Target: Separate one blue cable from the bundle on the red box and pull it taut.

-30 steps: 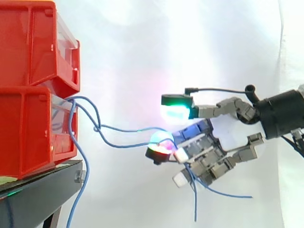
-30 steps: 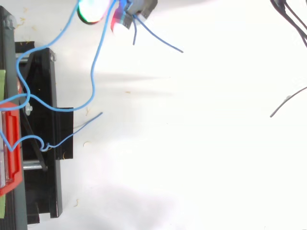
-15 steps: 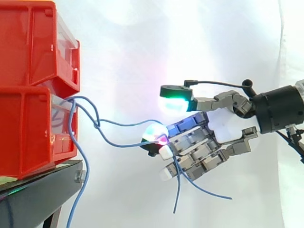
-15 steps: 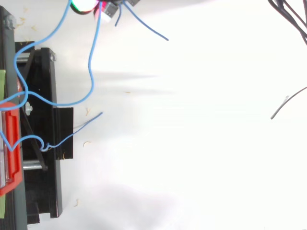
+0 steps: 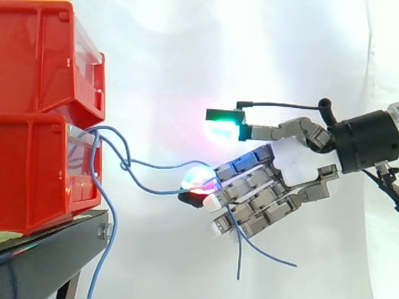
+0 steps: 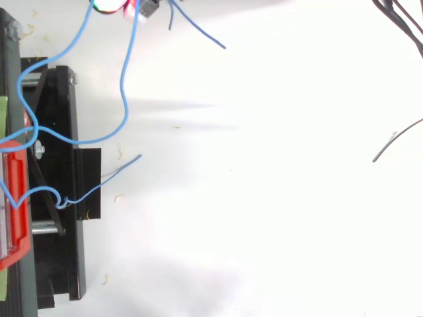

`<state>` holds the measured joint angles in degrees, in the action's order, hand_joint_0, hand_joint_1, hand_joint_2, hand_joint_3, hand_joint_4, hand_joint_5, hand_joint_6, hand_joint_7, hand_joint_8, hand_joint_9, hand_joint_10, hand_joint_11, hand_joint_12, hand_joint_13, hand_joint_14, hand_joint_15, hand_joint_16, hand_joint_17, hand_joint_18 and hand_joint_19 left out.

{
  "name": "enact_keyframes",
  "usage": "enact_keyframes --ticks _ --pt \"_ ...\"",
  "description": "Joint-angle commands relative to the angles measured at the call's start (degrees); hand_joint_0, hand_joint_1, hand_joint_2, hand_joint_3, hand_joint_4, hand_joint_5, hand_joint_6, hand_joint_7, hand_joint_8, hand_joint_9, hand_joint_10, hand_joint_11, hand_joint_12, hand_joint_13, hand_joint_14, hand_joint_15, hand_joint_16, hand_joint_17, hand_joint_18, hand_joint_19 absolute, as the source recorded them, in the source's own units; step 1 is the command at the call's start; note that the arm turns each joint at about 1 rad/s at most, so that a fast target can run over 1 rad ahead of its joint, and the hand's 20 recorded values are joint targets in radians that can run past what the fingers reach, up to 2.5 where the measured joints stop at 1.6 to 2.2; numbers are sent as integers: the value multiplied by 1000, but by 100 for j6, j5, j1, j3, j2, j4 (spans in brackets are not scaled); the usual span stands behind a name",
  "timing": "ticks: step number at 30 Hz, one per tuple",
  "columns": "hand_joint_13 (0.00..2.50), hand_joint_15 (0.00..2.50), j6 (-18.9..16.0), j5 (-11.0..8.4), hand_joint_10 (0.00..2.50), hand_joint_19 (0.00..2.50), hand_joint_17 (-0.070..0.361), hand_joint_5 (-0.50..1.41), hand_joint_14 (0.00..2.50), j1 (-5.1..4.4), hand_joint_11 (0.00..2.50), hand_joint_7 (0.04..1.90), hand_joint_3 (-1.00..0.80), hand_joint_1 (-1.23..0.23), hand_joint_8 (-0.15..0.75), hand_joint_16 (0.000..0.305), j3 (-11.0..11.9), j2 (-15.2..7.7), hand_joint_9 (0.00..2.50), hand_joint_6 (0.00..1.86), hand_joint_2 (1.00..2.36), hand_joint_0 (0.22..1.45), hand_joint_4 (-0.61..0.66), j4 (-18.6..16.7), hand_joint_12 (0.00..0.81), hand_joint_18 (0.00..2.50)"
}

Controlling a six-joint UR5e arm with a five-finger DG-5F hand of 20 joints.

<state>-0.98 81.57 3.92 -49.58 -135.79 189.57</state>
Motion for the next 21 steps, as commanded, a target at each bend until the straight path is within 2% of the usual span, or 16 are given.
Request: enact_keyframes --ticks 1,2,4,5,6,9,11,14,16,20,21 --pt "339 149 19 -1 0 433 100 -16 6 4 2 947 -495 -238 187 44 9 0 747 503 1000 546 253 1 326 269" --pt "348 150 28 -1 1 434 98 -14 6 -5 0 951 -468 -274 187 44 9 9 749 504 1002 558 265 1 320 284" --pt "405 169 37 -1 1 439 96 -9 7 -5 33 978 -321 -451 196 42 9 0 782 503 1013 593 327 1 319 353" --pt "406 173 45 -9 1 440 96 -10 7 -14 50 1005 -294 -495 199 43 9 9 780 504 1014 603 315 1 320 372" --pt "422 193 54 -9 4 447 96 -8 8 -14 106 1116 -249 -555 212 43 9 0 778 503 1016 616 271 1 326 378" --pt "430 204 98 -9 7 447 101 0 8 -14 148 1293 -217 -583 226 45 53 0 786 500 1015 625 212 10 337 397" --pt "438 211 142 -9 6 439 105 -14 8 -14 171 1217 -197 -603 238 47 106 0 789 558 1014 626 214 28 346 414" --pt "462 222 186 -9 10 430 121 -57 8 -23 262 863 -199 -683 265 54 150 0 845 781 1009 581 190 54 381 461" --pt "431 230 292 -9 11 469 107 -59 9 -14 283 863 -364 -643 236 48 229 0 873 833 1009 516 113 107 350 400" --pt "460 214 406 -18 9 479 108 -29 8 -14 182 900 -484 -423 217 48 405 9 933 811 1001 500 65 230 344 420" --pt "473 218 494 -27 6 489 106 -22 8 -14 155 889 -493 -356 207 47 563 9 933 794 1001 513 65 415 339 433"
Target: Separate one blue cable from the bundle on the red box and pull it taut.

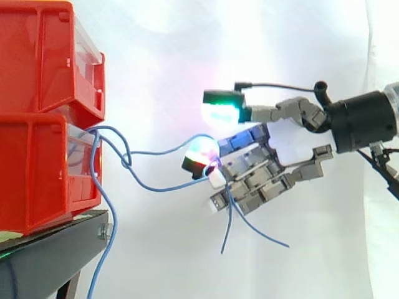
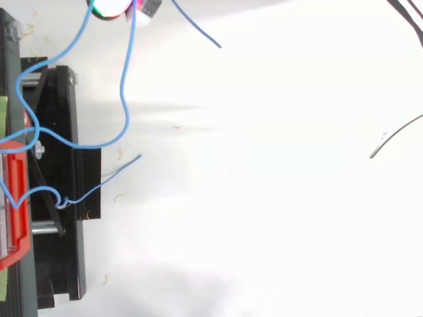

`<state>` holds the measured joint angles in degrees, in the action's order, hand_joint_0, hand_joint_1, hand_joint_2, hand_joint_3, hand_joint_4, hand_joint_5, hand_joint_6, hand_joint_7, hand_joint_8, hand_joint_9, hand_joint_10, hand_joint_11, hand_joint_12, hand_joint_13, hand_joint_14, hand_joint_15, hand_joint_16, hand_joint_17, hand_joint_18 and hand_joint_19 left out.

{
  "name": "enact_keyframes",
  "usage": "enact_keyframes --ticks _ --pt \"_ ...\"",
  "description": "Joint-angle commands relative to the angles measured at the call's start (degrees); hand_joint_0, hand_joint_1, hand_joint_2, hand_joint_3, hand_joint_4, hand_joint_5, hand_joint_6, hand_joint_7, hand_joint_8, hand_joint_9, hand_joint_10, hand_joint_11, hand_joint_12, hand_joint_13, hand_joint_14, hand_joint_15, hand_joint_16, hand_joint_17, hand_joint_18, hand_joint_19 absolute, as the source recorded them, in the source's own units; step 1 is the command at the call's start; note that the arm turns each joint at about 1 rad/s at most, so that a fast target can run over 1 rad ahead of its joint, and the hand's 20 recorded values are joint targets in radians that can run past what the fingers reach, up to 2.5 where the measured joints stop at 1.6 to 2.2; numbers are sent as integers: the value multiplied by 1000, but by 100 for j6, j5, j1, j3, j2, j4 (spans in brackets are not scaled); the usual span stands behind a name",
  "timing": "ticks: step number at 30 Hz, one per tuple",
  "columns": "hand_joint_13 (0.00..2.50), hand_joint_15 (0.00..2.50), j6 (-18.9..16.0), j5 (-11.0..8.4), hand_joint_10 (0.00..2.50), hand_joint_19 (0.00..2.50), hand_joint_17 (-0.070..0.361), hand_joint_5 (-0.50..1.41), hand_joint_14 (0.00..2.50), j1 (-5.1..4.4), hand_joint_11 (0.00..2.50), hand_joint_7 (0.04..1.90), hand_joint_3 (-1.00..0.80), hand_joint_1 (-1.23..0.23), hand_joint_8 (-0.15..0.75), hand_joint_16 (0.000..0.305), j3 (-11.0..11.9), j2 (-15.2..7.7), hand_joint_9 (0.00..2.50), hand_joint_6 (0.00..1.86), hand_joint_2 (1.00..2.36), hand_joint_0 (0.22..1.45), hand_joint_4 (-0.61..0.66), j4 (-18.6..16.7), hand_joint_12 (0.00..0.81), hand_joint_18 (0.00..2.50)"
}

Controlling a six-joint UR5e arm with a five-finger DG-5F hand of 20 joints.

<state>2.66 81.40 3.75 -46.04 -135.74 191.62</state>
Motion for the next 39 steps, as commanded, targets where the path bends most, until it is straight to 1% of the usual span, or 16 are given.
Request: enact_keyframes --ticks 1,3,6,7,8,10,14,18,21,24,27,31,33,35,37,39 --pt "475 208 165 -28 6 490 104 -20 10 -6 156 871 -489 -341 206 46 342 4 935 790 1000 521 71 394 337 438" --pt "499 215 208 -45 4 495 100 -14 8 -6 120 865 -473 -329 195 44 509 4 944 770 1002 555 86 719 324 457" --pt "527 207 235 -142 4 494 96 -5 8 -14 94 898 -379 -475 194 43 728 4 941 743 1010 582 150 1123 320 499" --pt "528 184 244 -221 0 478 96 2 7 -32 45 950 -333 -513 197 43 816 4 926 716 1012 582 176 1273 316 508" --pt "523 148 244 -265 0 440 105 34 6 -41 0 1234 -238 -591 202 47 869 4 908 579 1013 589 189 1343 329 547" --pt "537 134 252 -309 0 426 113 44 5 -41 0 1301 -188 -620 216 50 904 4 920 539 1011 586 195 1396 346 579" --pt "556 135 279 -441 0 424 122 50 5 -76 0 1318 -152 -659 236 54 1071 30 926 524 1006 586 192 1756 365 619" --pt "570 156 305 -441 0 426 127 47 6 -93 0 1314 -143 -677 246 56 1071 109 934 528 1003 585 178 1914 374 635" --pt "525 183 314 -441 0 496 99 30 7 -129 16 1251 -340 -589 197 44 1062 197 909 561 1011 538 102 2028 317 535" --pt "546 191 314 -441 0 515 98 37 8 -146 8 1245 -426 -454 186 44 1054 241 938 558 1007 556 80 2125 315 544" --pt "554 198 314 -441 1 536 104 42 8 -181 19 1208 -299 -409 196 46 1054 268 966 567 1012 541 91 2257 327 538" --pt "593 178 314 -441 0 497 125 57 7 -208 0 1228 -256 -376 228 55 1054 268 1006 539 1008 544 128 2319 367 619" --pt "607 168 314 -441 0 479 132 63 7 -252 0 1245 -236 -382 240 59 1018 268 1017 524 1004 547 146 2301 383 648" --pt "613 163 314 -441 0 465 135 68 6 -260 0 1266 -207 -423 251 60 1001 268 1018 509 1002 552 169 2301 389 659" --pt "622 169 314 -450 0 462 136 67 6 -313 0 1285 -154 -541 256 60 922 268 1020 500 1002 565 188 2283 390 678" --pt "631 174 305 -494 0 459 137 67 6 -348 0 1291 -133 -601 265 61 834 259 1027 500 1000 575 198 2152 393 702"
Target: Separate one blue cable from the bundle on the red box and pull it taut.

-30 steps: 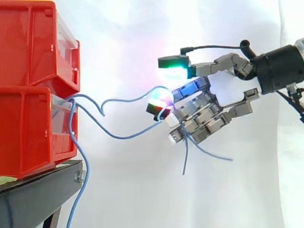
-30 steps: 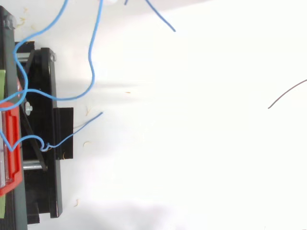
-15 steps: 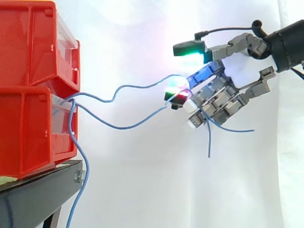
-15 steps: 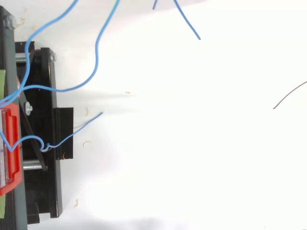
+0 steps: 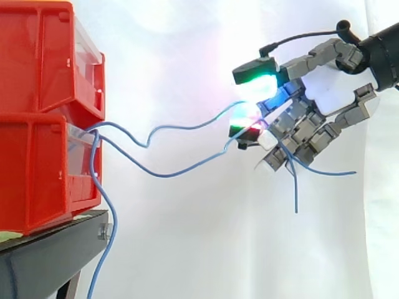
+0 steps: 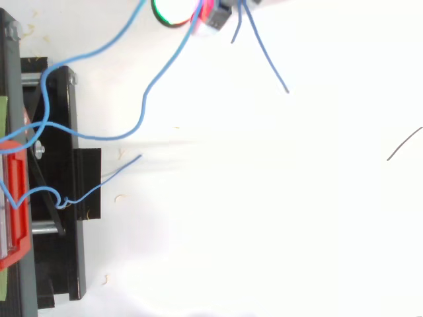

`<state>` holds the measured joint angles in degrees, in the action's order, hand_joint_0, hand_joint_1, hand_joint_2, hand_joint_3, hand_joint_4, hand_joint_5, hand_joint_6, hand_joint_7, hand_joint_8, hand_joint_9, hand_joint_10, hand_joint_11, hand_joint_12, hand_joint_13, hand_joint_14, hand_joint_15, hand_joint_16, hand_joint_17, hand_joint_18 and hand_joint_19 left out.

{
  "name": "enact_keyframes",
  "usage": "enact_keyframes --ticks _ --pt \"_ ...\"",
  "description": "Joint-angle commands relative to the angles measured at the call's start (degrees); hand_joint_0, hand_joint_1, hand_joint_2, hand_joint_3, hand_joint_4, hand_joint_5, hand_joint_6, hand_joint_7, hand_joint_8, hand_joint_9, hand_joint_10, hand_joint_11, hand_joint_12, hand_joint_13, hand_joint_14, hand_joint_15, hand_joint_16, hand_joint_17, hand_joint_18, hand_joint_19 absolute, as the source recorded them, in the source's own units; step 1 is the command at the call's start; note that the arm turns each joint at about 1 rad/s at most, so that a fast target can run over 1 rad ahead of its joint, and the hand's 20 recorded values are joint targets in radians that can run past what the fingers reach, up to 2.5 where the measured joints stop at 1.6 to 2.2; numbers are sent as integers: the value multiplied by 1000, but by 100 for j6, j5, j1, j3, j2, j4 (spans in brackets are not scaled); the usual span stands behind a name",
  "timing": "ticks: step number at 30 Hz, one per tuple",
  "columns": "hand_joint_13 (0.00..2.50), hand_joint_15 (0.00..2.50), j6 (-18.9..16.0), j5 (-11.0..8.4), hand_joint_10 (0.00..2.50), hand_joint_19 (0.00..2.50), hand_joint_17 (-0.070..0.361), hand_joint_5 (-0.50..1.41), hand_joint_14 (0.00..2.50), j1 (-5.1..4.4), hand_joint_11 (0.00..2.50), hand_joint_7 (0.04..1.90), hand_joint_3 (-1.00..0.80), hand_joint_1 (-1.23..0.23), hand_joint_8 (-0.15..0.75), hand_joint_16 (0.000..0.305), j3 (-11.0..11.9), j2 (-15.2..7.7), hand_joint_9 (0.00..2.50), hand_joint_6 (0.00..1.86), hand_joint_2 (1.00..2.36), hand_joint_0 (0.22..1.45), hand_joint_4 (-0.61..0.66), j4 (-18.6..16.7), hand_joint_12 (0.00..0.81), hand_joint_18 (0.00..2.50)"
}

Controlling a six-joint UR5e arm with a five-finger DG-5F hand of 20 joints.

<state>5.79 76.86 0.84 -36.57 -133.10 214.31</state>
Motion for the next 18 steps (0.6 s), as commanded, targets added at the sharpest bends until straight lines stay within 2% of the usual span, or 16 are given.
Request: enact_keyframes --ticks 1,5,7,9,10,12,14,15,17,18 --pt "636 176 -8 -74 0 457 137 66 6 -75 17 1289 -128 -618 268 61 -148 -5 1034 502 1000 579 202 -241 394 707" --pt "647 192 -17 -285 2 459 138 59 7 -110 45 1258 -128 -639 272 61 -377 -5 1048 519 1000 579 189 -935 399 716" --pt "598 220 -17 -285 3 530 110 43 9 -119 74 1193 -299 -531 220 49 -438 -5 1017 549 1012 528 118 -1102 340 613" --pt "594 229 -17 -285 1 547 106 44 9 -128 72 1190 -410 -402 204 47 -447 -5 1016 550 1007 525 90 -1173 331 599" --pt "600 235 -17 -294 4 549 105 45 9 -136 74 1194 -435 -334 206 47 -447 3 1018 548 1005 534 89 -1181 330 596" --pt "613 238 -17 -294 3 561 105 44 10 -145 83 1203 -443 -295 212 47 -447 3 1027 550 1004 538 94 -1181 337 598" --pt "621 253 -17 -294 5 573 105 40 10 -154 119 1197 -406 -320 220 47 -412 -5 1034 557 1008 555 110 -1173 334 617" --pt "632 263 -17 -303 7 575 105 30 12 -163 147 1135 -353 -429 232 46 -403 3 1035 589 1011 568 147 -1181 336 631" --pt "650 278 1 -294 7 582 105 19 11 -180 175 1081 -312 -513 240 47 -403 3 1037 627 1015 579 162 -1208 339 661" --pt "670 289 1 -294 9 585 105 -6 12 -189 227 937 -267 -590 245 47 -403 -5 1055 723 1017 586 179 -1208 339 674"
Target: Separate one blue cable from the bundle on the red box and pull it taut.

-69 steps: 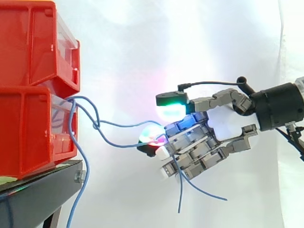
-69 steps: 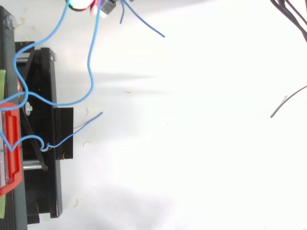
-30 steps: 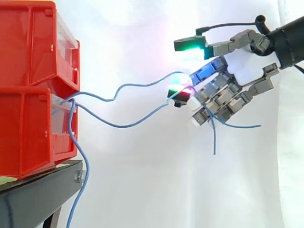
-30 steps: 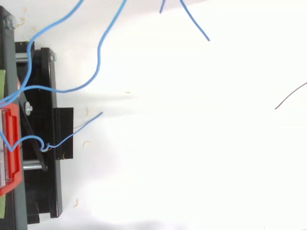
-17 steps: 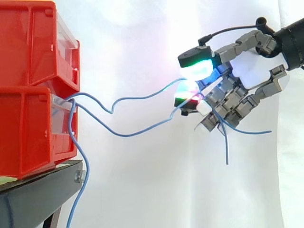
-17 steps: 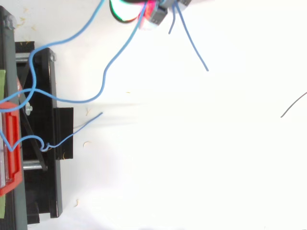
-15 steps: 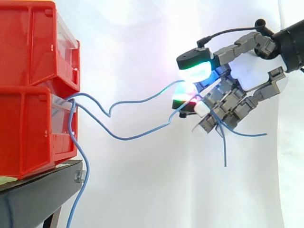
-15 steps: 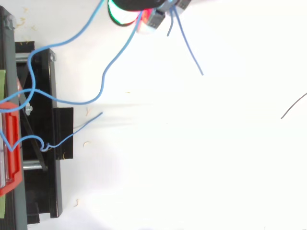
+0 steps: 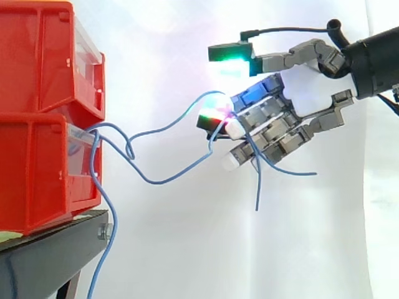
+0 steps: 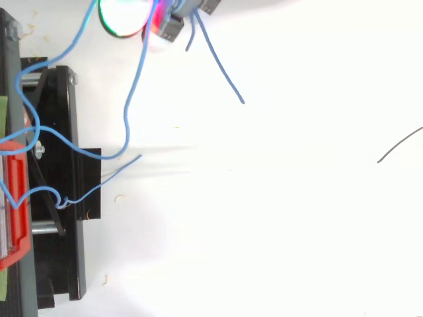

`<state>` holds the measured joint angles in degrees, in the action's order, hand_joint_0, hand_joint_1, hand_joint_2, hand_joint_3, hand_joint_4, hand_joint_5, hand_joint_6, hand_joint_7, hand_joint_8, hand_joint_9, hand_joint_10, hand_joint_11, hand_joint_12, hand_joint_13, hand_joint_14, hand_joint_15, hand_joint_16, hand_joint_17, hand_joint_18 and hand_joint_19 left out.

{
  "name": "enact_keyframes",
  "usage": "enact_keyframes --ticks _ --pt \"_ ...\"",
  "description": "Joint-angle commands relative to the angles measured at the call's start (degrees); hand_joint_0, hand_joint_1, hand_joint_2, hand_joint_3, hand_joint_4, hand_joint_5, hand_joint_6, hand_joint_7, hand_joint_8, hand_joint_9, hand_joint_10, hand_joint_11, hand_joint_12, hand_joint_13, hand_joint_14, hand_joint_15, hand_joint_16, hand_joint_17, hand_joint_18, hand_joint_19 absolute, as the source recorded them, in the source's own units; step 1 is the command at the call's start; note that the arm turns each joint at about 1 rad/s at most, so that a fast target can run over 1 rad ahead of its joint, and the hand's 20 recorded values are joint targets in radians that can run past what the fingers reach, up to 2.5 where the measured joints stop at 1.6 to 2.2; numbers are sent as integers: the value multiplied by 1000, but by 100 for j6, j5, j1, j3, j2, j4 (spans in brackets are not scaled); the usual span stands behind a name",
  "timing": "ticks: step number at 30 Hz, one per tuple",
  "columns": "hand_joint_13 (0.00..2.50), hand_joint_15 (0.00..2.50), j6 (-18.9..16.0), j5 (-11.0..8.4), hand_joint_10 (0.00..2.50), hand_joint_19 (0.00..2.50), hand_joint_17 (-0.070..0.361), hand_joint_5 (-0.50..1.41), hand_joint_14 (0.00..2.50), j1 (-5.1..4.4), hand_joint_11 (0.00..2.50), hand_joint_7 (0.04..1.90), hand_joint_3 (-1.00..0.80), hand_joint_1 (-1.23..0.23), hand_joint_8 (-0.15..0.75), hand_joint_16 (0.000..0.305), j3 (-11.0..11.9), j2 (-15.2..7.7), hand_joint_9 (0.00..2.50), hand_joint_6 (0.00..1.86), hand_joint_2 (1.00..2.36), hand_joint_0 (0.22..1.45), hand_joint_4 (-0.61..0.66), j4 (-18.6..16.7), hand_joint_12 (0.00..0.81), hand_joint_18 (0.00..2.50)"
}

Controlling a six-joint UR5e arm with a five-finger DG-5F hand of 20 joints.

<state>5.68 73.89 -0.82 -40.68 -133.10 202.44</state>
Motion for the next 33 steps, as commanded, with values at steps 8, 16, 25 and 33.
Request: enact_keyframes --ticks 8,16,25,33 --pt "749 293 3 2 9 525 130 -19 12 -33 237 962 -145 -730 285 58 8 -5 1091 795 1010 585 156 -21 395 794" --pt "650 311 -6 20 9 585 113 -10 14 3 174 899 -437 -324 229 50 8 -5 1009 736 1004 521 112 -30 350 626" --pt "713 306 -59 46 10 590 103 -1 12 55 232 965 -313 -583 236 46 -397 -5 1083 717 1013 598 186 -487 336 708" --pt "700 290 -41 239 10 573 108 -5 12 126 239 954 -221 -675 242 48 -643 -14 1084 730 1017 596 184 -1172 344 721"
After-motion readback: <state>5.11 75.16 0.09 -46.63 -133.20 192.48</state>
